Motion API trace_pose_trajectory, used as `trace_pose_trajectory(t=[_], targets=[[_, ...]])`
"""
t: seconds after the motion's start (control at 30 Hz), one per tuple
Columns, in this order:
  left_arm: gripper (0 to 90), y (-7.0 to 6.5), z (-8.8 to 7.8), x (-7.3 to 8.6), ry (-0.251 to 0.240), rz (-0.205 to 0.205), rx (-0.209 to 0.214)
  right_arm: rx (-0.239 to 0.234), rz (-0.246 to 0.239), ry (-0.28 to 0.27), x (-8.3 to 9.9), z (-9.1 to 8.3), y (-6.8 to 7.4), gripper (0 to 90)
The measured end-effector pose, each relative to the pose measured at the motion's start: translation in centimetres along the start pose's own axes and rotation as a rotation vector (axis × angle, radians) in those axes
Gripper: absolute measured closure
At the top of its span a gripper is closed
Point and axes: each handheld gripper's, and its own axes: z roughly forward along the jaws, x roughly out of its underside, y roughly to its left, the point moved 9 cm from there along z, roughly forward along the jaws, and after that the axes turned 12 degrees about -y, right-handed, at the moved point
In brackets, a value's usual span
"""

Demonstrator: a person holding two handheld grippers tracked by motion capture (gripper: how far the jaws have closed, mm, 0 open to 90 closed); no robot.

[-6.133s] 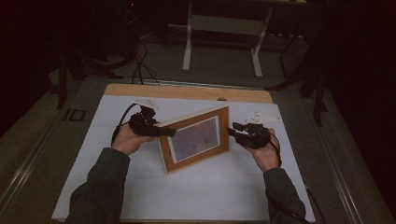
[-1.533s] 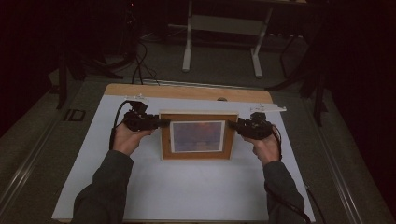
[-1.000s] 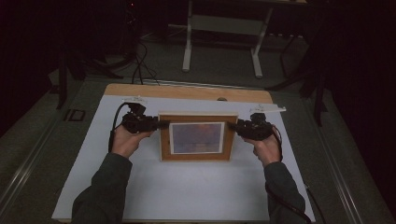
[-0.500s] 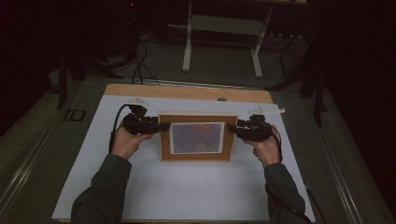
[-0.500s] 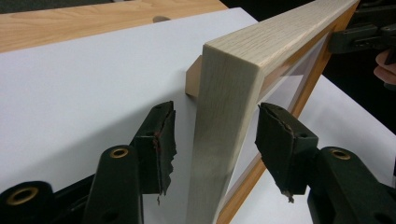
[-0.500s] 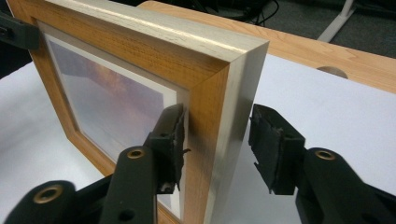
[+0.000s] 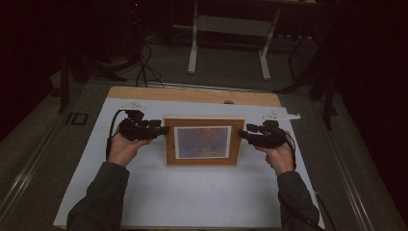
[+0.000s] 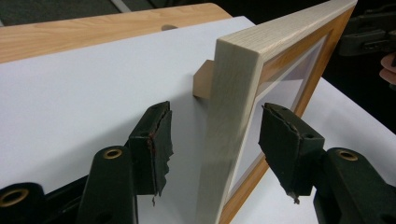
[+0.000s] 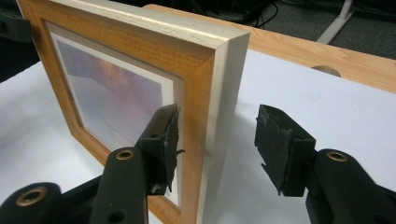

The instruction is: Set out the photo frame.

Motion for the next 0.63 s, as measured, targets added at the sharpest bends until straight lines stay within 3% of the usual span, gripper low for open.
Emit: trace_pose_trajectory(t=[0.27, 0.53, 0.63], targets=[[43.9, 0.7, -2.0, 0.2, -0.023, -0.005, -0.024, 0.007, 0.012, -0.013, 0.3, -1.5, -0.6, 47.6], [42.5, 1.5, -3.8, 1.5, -0.028, 0.008, -0.079, 0.027, 0.037, -0.02, 1.3, -3.0, -1.8, 47.3], [42.1, 1.9, -4.5, 2.2, -0.029, 0.02, -0.119, 0.036, 0.045, -0.011, 2.0, -3.2, -2.4, 47.1]])
